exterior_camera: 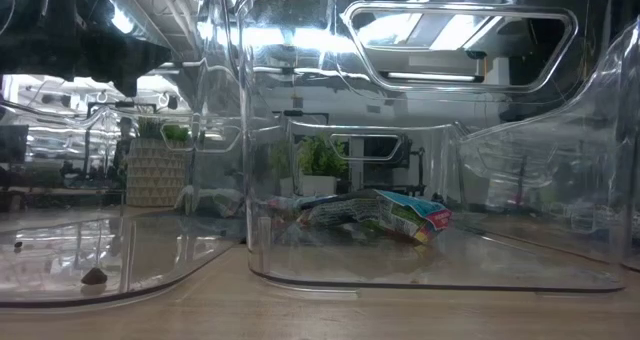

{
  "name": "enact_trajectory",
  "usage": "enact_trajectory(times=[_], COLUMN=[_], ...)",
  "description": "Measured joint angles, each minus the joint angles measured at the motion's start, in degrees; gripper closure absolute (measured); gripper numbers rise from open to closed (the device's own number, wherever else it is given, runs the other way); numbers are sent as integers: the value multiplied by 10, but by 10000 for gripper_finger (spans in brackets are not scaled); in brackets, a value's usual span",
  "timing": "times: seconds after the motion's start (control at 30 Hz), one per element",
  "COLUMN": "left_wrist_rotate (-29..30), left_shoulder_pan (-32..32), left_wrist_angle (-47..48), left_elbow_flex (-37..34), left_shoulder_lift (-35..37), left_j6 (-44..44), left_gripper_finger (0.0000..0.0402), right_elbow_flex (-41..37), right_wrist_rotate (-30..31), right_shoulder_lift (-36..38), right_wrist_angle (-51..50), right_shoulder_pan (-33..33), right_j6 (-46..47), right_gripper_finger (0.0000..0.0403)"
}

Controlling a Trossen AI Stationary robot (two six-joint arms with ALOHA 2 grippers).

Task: Pick and place Granola Bars by type
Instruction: Put the red granola bar into the middle transparent bin

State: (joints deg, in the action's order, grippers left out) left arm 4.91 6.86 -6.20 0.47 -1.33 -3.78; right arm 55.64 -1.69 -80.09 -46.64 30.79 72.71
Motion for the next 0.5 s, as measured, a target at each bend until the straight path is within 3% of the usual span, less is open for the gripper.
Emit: enact_trajectory(times=[0.2, 0.5], left_wrist_rotate=[0, 0], left_shoulder_pan=[0, 0], left_wrist_angle=[0, 0], left_elbow_flex=[0, 0], left_shoulder_lift=[0, 0], left_j6=[0, 0], left_gripper_finger=[389, 393], right_elbow_flex=[34, 36], right_wrist_rotate=[55, 56], right_shoulder_lift=[0, 0], right_wrist_angle=[-54, -56], right_shoulder_pan=[0, -17], right_j6=[-41, -119], right_gripper_finger=[234, 234])
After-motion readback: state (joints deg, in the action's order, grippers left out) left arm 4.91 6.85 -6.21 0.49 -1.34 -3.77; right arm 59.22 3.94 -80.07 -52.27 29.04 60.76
